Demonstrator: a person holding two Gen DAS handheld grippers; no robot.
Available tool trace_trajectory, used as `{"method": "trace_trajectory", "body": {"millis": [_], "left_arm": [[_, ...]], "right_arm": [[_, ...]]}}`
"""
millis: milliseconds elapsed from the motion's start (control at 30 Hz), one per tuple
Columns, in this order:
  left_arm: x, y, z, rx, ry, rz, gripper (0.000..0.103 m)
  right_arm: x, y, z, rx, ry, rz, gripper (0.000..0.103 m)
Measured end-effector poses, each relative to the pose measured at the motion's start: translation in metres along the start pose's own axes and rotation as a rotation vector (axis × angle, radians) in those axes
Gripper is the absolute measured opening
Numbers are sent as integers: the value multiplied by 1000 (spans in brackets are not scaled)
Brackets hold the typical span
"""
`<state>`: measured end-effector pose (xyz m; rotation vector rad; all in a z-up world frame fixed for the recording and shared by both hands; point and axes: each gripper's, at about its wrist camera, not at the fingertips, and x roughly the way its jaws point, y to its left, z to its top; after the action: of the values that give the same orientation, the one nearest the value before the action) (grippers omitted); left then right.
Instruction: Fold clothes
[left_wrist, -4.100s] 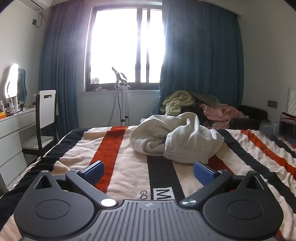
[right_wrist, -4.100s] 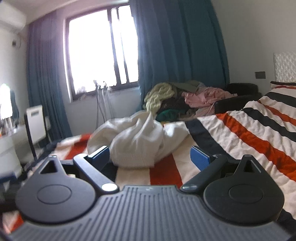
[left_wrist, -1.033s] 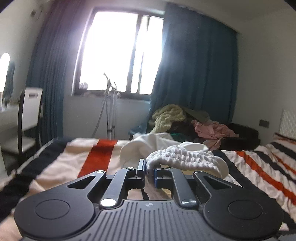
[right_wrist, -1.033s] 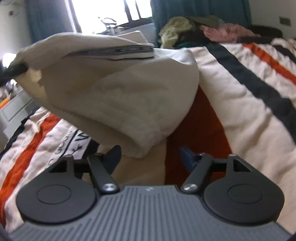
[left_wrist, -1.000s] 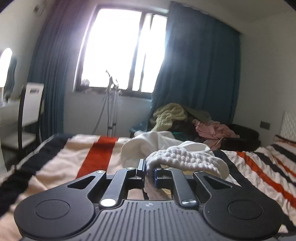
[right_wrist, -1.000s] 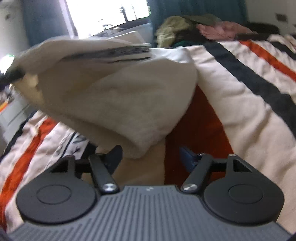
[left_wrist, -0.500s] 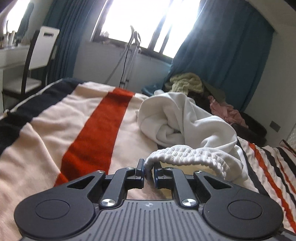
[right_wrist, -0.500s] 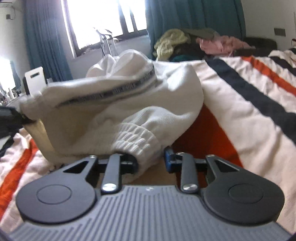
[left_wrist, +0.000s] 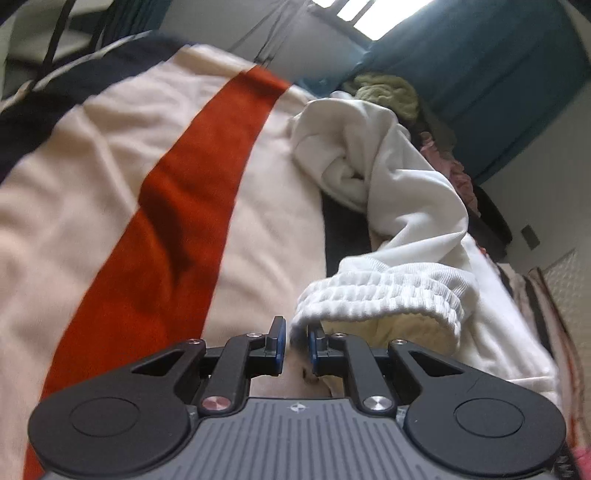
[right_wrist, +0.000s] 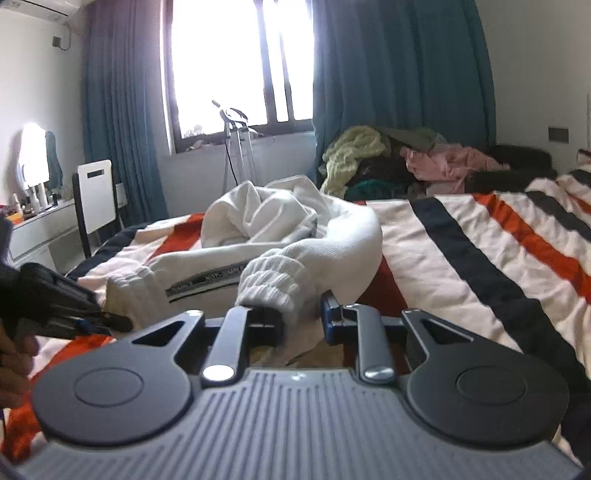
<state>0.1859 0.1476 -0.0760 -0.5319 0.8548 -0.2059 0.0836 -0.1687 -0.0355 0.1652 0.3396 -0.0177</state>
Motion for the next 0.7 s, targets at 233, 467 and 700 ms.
{"method": "trace_trajectory", "body": {"millis": [233, 467, 700], "left_arm": [[-48, -1, -17, -65, -38, -120, 44], [-41, -31, -32, -26, -36, -348, 82], [11, -50, -42, 10, 77, -311, 69]], "right_arm": [[-10, -15, 3, 79, 8, 24, 23], [-33, -17, 11, 66, -43, 20, 23], [-34, -19, 8, 45, -28, -31, 22]]}}
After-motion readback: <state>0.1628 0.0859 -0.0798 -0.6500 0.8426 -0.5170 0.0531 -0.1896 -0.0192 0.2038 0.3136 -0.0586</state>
